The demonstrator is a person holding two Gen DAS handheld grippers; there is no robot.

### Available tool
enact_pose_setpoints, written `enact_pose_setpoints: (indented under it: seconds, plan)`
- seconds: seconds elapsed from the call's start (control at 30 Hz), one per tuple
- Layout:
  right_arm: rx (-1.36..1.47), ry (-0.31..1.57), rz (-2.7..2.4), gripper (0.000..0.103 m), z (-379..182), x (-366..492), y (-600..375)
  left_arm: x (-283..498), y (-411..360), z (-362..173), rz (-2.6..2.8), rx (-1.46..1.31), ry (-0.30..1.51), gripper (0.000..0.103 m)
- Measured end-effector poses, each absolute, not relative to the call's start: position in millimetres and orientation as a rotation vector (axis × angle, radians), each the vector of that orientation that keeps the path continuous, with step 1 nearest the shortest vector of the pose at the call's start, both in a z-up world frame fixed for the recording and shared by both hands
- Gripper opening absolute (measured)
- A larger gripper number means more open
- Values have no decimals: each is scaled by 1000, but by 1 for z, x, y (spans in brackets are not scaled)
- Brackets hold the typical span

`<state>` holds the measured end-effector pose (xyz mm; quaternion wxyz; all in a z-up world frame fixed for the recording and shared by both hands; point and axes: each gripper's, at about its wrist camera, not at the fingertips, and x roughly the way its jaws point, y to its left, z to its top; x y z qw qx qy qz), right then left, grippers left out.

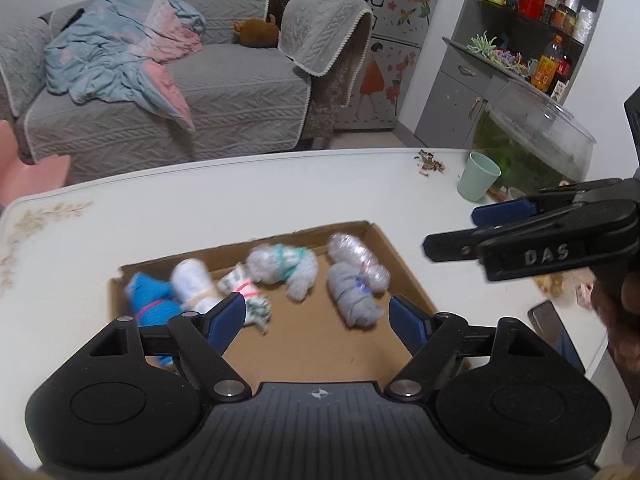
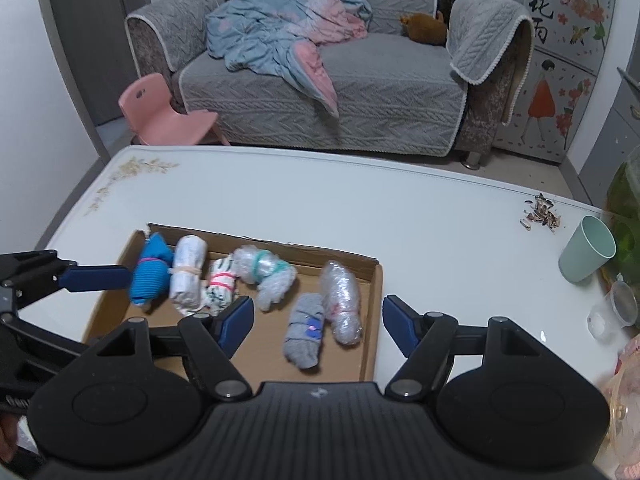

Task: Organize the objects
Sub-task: 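Open both grippers to release the items in the box, then grasp the light blue sock with the left gripper while the right grasps the pink-patterned white sock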

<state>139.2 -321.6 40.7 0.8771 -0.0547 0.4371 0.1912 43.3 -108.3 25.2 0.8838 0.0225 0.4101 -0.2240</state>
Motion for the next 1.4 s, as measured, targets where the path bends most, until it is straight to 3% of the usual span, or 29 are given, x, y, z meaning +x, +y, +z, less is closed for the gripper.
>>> enact_pose_setpoints:
  seconds: [0.3, 0.7, 0.93, 1.4]
  plan:
    - [-65, 883, 448, 70, 56, 83, -338, -27, -65, 33, -410, 42, 904, 86]
    - [-83, 912, 475, 71, -4, -25, -360, -83, -46, -47, -230, -23, 1112, 86]
    - [-194, 967, 453, 67, -54, -40, -360, -90, -49, -69, -216, -3, 1158, 86]
    - [-224, 1018, 465, 60, -82, -44, -362, -83, -56, -87, -192, 2, 1163, 92]
